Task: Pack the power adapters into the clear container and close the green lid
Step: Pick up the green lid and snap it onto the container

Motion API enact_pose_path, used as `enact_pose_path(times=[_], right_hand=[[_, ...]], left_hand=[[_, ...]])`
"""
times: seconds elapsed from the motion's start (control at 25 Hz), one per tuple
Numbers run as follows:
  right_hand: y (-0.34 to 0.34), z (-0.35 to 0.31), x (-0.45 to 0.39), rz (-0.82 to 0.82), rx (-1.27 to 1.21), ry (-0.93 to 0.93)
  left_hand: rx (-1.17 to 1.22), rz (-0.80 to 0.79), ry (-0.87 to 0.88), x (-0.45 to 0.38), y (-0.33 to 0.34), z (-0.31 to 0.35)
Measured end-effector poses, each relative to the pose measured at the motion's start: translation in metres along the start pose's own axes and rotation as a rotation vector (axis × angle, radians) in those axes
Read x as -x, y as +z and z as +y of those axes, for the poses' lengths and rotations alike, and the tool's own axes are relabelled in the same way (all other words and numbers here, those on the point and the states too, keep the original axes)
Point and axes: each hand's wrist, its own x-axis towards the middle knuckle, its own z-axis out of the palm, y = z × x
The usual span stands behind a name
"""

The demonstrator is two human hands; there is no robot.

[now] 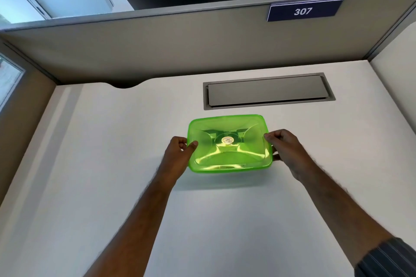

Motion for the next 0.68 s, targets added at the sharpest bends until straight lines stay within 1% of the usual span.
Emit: enact_pose_path(times=[0.28, 0.68], right_hand=[[0.002, -0.017, -0.046, 0.033, -0.013, -0.009], [0.006, -0.034, -0.077, 0.07, -0.064, -0.009]], left_hand=[[0.024, 0.001, -0.001, -0.043, 0.016, 0.019], [0.014, -0.013, 0.015, -0.08, 0.028, 0.041]])
